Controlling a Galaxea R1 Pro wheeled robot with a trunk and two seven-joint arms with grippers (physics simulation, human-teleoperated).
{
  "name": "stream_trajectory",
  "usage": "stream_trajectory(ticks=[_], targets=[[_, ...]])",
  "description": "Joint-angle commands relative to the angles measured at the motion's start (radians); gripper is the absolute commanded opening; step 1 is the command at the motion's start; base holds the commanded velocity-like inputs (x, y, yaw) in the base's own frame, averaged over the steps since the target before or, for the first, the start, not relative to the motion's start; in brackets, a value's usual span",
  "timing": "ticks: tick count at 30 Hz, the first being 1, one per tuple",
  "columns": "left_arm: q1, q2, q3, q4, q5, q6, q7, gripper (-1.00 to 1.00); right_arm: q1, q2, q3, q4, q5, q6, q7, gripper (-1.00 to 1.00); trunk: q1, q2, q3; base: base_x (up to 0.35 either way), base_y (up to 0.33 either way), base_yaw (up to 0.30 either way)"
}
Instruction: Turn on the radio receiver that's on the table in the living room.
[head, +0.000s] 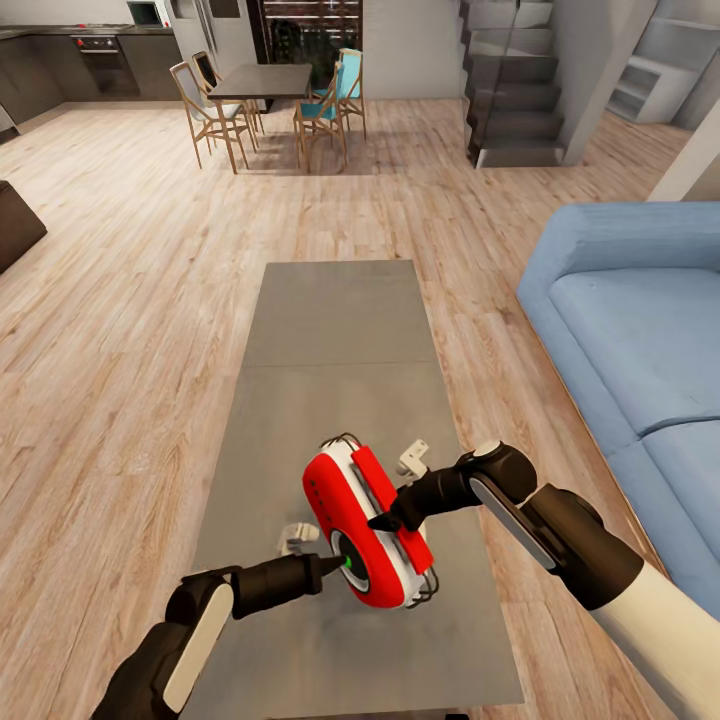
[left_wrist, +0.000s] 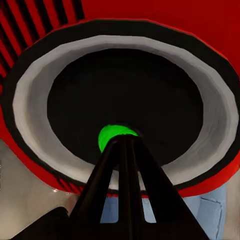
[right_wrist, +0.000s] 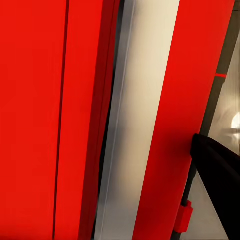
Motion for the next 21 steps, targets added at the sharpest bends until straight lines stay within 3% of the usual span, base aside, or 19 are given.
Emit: stream_trajectory(ticks=[1,11,15,17,21], targets=[[-0.001,-0.002,0.0,0.01,-0.006,-0.011,0.0,-1.0,0.0,0.0,0.0,-0.001,-0.054,0.011,0.003,-1.0,0.0,0.0,0.0,0.0,0.0,0.0],[-0.001,0.003,0.0,-0.009,-0.006,-0.013,-0.01,-1.0,0.0,0.002,-0.01,0.009,-0.055,0.011,0.0,-1.0,0.0,0.0,0.0,0.0,0.0,0.0],[-0.001,0.018,0.003,-0.068,-0.003,-0.006,-0.057,-1.0,0.0,0.0,-0.07,0.064,-0.047,0.011,-0.026,-1.0,0.0,0.0,0.0,0.0,0.0,0.0],[-0.002,0.035,0.005,-0.09,-0.001,0.001,-0.092,-1.0,0.0,-0.002,-0.101,0.083,-0.022,0.011,-0.042,-1.0,0.0,0.0,0.0,0.0,0.0,0.0],[-0.002,0.097,0.011,-0.117,0.003,0.015,-0.177,-1.0,0.0,-0.005,-0.172,0.1,0.076,0.011,-0.058,-1.0,0.0,0.0,0.0,0.0,0.0,0.0]])
